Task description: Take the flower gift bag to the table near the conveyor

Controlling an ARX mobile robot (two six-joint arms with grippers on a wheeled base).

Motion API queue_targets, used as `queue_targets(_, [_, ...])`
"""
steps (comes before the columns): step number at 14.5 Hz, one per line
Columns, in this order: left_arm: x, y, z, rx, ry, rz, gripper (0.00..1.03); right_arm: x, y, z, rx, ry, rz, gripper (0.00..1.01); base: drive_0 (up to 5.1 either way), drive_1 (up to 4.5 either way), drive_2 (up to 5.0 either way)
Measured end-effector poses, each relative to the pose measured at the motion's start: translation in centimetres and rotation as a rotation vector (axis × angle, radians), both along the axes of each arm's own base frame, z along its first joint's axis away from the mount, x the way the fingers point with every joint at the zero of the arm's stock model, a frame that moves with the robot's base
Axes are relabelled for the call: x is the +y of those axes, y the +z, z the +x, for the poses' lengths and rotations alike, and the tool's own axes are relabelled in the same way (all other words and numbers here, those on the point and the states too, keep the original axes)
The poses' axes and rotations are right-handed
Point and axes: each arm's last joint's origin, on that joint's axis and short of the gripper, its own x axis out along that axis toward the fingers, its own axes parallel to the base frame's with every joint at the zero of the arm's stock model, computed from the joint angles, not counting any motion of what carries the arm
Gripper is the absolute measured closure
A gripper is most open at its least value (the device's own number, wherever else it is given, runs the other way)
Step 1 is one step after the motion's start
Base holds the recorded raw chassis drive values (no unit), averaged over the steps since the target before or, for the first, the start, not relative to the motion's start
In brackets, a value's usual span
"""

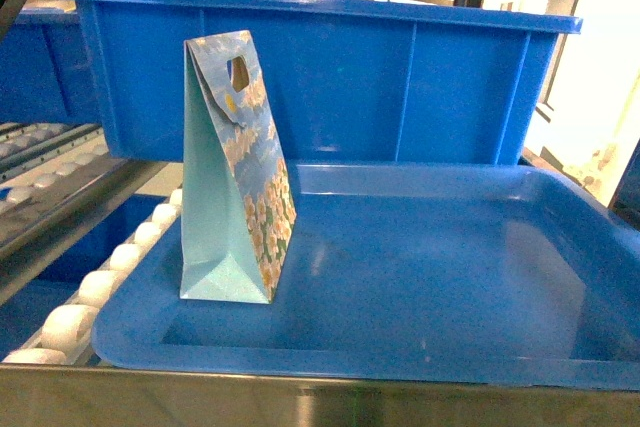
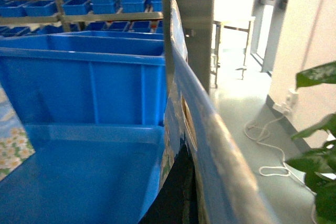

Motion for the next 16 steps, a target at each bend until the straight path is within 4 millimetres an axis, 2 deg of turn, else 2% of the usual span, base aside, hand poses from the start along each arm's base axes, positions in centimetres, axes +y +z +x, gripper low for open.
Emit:
queue_targets(2, [0.0,0.0,0.1,-0.007,0.009,-0.001,0.05,-0.2,-0.2,0.0,0.01,-0.032,-0.001,0.99,0.0,0.0,0.0])
queue_targets(6, [-2.6,1.0,2.6,-0.029,-0.044,0.036,0.05,-0.2,-0.2,0.1,0.011,-0.03,-0.001,0.99,0.0,0.0,0.0])
queue_targets(8, [-3.6,0.2,3.5,0.002,-0.06,0.053,0.05,-0.2,-0.3,0.1,0.011,-0.03,-0.001,0.99,0.0,0.0,0.0])
queue_targets(10, [-4.7,-1.5,4.4,0.07,-0.061,0.08,0.05,-0.2,-0.3,0.1,0.011,-0.03,-0.001,0.99,0.0,0.0,0.0])
queue_targets(13, [-6.8,-2.1,5.8,0.102,-0.106,0.097,0.05,-0.2,-0.3,0.1,0.011,-0.03,-0.001,0.99,0.0,0.0,0.0])
queue_targets(16, [-7.3,-3.4,6.7,0.172,-0.092,0.127,0.05,-0.2,-0.3,0.1,0.011,-0.03,-0.001,0.99,0.0,0.0,0.0])
